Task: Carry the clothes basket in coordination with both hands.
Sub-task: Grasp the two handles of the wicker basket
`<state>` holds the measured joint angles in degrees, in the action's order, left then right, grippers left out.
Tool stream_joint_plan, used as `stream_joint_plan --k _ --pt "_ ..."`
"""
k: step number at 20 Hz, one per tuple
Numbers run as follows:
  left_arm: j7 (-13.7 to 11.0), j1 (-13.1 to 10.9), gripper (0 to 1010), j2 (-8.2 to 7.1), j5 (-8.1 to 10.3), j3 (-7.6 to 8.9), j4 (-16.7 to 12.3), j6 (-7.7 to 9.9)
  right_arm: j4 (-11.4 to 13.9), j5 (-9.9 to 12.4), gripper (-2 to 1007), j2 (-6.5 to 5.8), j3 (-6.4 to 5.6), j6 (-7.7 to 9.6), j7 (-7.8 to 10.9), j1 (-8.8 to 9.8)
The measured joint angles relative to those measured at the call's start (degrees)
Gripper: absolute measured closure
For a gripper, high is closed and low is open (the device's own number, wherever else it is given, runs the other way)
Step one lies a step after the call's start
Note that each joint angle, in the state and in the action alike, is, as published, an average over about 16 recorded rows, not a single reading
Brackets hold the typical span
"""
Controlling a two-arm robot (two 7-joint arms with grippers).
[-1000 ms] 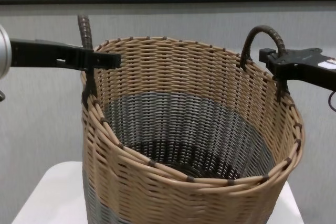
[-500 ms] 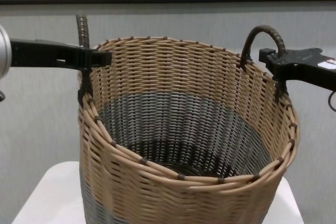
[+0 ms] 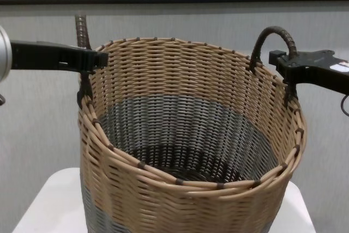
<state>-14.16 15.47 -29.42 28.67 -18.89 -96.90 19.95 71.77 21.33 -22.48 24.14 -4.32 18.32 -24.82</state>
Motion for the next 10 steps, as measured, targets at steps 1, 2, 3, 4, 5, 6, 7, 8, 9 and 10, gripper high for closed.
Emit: stream_joint_plan --k 1,2,3,4,5,6,7,8,9,10 --pt "0.0 0.0 966 0.00 0.00 0.00 0.0 0.00 0.0 0.0 994 0.00 0.00 0.00 0.00 0.00" --pt "0.0 0.0 978 0.00 0.00 0.00 0.0 0.00 0.0 0.0 994 0.00 0.00 0.00 0.00 0.00" --pt "0.0 0.0 989 0.00 0.00 0.00 0.0 0.00 0.0 0.0 994 0.00 0.00 0.00 0.00 0.00" --pt "0.0 0.0 997 0.00 0.00 0.00 0.0 0.00 0.0 0.0 994 0.00 0.00 0.00 0.00 0.00" --pt "0.0 0.0 1003 0.00 0.00 0.00 0.0 0.00 0.0 0.0 994 0.00 0.00 0.00 0.00 0.00" --pt "0.0 0.0 1008 0.00 0.00 0.00 0.0 0.00 0.0 0.0 994 0.00 0.00 0.00 0.00 0.00" --pt "0.0 0.0 1010 0.00 0.00 0.00 0.0 0.00 0.0 0.0 994 0.00 0.00 0.00 0.00 0.00" --pt "0.0 0.0 1010 0.00 0.00 0.00 0.0 0.00 0.0 0.0 994 0.00 0.00 0.00 0.00 0.00" --pt "0.0 0.0 1010 0.00 0.00 0.00 0.0 0.00 0.0 0.0 994 0.00 0.00 0.00 0.00 0.00" --pt "0.0 0.0 1010 0.00 0.00 0.00 0.0 0.00 0.0 0.0 994 0.00 0.00 0.00 0.00 0.00"
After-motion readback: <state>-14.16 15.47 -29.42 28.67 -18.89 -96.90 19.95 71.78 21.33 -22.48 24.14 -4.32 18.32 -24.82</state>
